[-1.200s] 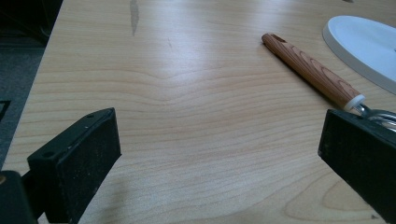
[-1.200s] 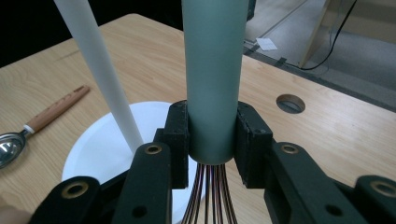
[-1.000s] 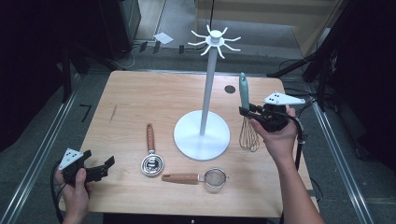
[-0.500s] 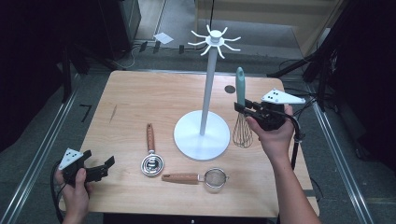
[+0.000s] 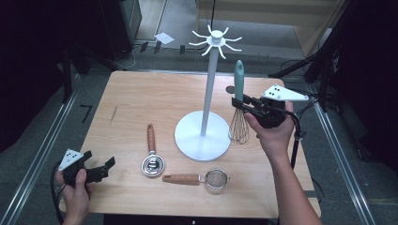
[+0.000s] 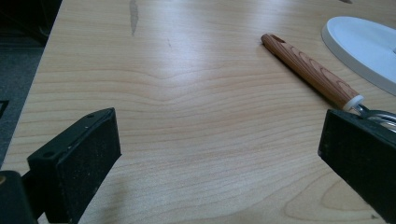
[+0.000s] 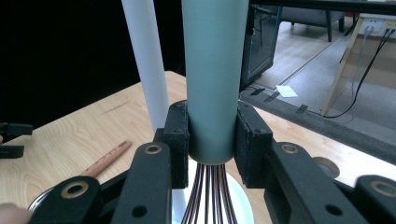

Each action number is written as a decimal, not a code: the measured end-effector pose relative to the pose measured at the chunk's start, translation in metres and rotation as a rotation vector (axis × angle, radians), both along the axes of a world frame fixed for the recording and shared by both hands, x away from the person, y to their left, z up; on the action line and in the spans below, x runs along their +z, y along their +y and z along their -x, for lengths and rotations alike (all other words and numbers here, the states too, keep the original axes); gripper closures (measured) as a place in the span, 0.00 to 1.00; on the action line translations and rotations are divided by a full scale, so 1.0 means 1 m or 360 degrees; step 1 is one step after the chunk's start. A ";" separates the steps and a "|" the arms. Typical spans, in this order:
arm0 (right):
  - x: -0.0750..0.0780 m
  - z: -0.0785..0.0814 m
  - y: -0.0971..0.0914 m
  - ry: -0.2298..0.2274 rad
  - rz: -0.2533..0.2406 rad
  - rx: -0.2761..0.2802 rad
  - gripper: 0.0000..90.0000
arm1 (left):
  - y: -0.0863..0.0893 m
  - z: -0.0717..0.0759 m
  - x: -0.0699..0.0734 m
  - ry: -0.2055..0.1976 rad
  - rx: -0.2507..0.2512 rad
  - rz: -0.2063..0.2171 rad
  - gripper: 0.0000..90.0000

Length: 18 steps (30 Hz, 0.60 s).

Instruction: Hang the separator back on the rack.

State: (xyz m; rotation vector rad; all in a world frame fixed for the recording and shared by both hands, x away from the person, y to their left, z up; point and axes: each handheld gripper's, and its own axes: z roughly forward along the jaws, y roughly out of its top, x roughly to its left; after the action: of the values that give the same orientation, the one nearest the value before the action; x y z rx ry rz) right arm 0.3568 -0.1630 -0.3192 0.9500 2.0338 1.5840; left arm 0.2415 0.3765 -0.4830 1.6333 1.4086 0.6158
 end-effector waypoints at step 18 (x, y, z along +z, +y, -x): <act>0.027 0.003 0.010 -0.0097 -0.0086 0.0015 0.79 | 0.000 0.000 0.000 0.0005 0.0000 0.0004 0.00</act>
State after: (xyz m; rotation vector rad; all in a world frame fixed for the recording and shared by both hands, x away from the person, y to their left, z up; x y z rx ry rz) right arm 0.3543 -0.1530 -0.2925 0.9011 1.9665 1.6601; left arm 0.2413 0.3763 -0.4831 1.6331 1.4108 0.6116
